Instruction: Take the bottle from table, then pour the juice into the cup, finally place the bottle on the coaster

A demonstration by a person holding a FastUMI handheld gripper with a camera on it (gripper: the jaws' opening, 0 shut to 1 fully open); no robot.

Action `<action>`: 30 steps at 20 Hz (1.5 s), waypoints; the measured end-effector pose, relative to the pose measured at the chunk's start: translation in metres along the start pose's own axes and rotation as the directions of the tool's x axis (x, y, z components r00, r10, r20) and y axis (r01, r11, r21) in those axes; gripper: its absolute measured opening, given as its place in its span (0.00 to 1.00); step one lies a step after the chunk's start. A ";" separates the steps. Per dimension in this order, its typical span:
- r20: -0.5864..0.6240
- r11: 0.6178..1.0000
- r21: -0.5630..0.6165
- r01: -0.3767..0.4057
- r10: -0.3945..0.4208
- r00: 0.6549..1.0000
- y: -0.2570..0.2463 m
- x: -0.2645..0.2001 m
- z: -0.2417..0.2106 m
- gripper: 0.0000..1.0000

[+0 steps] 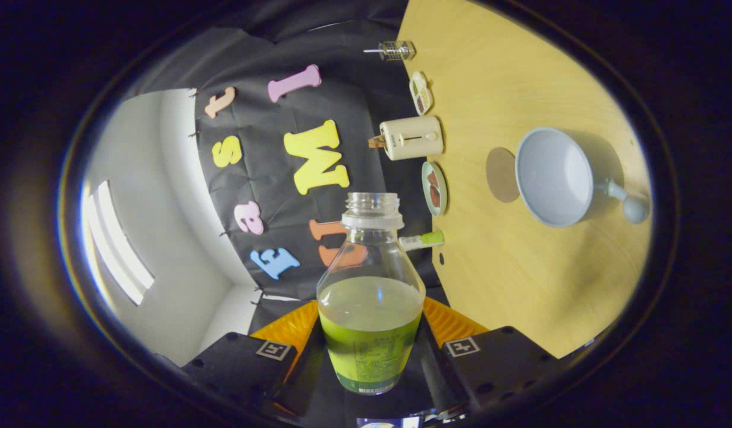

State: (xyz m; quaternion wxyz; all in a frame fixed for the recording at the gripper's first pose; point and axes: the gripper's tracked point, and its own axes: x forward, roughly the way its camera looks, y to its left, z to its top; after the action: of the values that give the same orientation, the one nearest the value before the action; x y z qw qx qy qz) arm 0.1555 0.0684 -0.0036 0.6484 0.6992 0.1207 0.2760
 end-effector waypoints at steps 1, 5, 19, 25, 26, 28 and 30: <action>0.004 0.999 -0.045 0.001 0.000 1.000 0.002 -0.001 0.002 0.79; 0.053 0.947 -0.310 0.081 -0.067 0.996 -0.003 0.000 0.005 0.79; 0.492 -0.055 -0.866 0.498 -0.275 0.826 -0.028 -0.034 0.026 0.81; 0.563 -0.188 -0.826 0.532 -0.233 0.793 -0.011 -0.056 0.033 0.80; 0.544 -0.162 -0.839 0.520 -0.202 0.815 -0.001 -0.051 0.025 0.80; 0.511 -0.107 -0.859 0.500 -0.144 0.847 0.010 -0.037 0.020 0.80; 0.526 -0.093 -0.851 0.517 -0.149 0.837 0.006 -0.028 0.031 0.80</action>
State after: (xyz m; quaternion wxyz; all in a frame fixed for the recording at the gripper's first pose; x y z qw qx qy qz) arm 0.1487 0.0272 -0.0047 0.9996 0.0170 -0.0214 0.0098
